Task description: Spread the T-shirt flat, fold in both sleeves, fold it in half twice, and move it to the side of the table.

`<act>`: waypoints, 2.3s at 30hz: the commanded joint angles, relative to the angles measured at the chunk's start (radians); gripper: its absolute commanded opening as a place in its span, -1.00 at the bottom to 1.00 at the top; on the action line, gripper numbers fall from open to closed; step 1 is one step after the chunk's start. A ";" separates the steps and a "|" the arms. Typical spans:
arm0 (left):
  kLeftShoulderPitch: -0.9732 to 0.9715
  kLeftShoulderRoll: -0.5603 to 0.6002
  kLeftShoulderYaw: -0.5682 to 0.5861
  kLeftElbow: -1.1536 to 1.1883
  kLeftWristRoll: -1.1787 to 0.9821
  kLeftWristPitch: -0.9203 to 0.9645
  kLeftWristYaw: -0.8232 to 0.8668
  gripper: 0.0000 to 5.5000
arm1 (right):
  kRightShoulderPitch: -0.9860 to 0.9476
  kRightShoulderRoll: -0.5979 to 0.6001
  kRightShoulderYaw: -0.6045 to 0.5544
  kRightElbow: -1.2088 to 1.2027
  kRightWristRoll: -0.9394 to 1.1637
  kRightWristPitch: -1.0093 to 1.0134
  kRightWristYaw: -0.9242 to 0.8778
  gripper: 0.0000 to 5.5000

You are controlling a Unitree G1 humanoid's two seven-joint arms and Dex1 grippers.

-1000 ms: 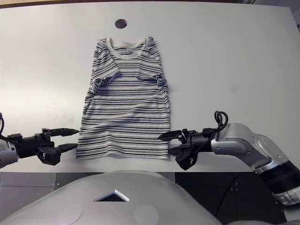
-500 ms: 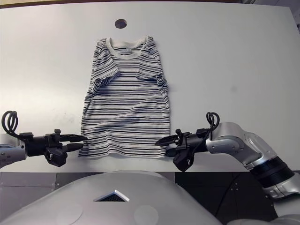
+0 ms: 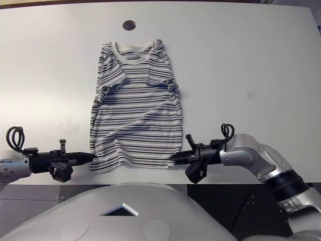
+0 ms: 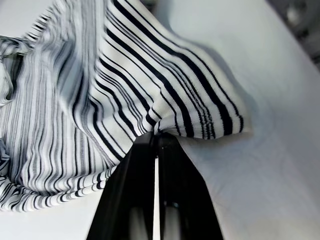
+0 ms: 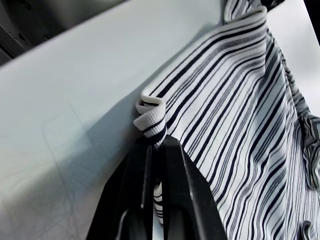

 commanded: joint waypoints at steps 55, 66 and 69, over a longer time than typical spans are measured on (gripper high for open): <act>-1.201 -0.850 0.631 1.281 -0.324 0.769 0.392 0.26 | -0.814 0.783 -0.162 1.135 -0.133 0.175 -0.682 0.45; -1.182 -0.831 0.789 1.292 -0.389 0.811 0.582 0.78 | -0.446 0.576 -0.134 0.478 -0.144 0.235 -0.433 0.46; -1.109 -0.824 0.766 1.248 -0.357 0.704 0.535 0.78 | -0.413 0.479 -0.236 0.323 -0.152 0.275 -0.458 0.46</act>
